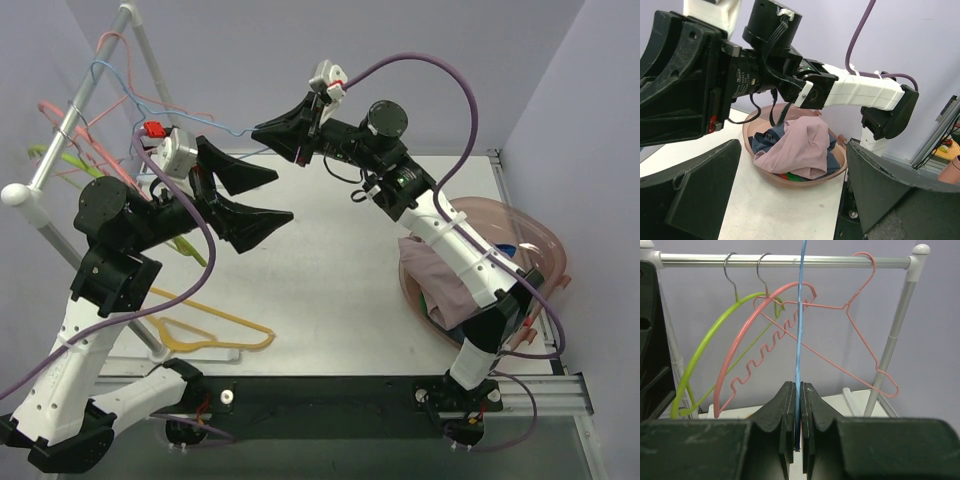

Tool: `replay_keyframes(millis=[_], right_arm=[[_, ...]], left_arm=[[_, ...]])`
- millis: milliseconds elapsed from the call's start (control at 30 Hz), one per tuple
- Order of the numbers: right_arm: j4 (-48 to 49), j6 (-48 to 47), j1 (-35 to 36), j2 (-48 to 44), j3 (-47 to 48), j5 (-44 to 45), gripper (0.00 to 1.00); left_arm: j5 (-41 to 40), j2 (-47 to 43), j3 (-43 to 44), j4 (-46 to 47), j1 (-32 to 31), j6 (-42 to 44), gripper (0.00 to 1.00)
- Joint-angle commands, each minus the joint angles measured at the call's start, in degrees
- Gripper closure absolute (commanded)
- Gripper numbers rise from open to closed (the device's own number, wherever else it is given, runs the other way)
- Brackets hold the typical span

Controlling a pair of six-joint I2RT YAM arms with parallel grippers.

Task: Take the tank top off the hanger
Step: Place the hanger at the clothesline.

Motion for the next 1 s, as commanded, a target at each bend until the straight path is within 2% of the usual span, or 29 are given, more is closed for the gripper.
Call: replay_keyframes(millis=[0,300,600,967], right_arm=[[5.8,0.3,0.1,1.3,4.0,-1.2,1.00],[6.4,-0.9,1.3,2.5,6.7,-1.1,1.00],[8.6,-2.3,2.1,-1.5,2.7,-0.4,1.00],[-1.1,-7.3,2.2,-8.5,-8.7,4.0,1.00]], left_arm=[[0.7,-0.7,1.2,3.1,-0.3,-0.6,0.03],[0.8,-0.5,1.3,2.8,-0.2,-0.1,0.03],[0.9,-0.3,1.7,1.9,-0.2,0.6,0.03],[0.4,-0.5,2.3,1.6,-0.2,0.7,0.03]])
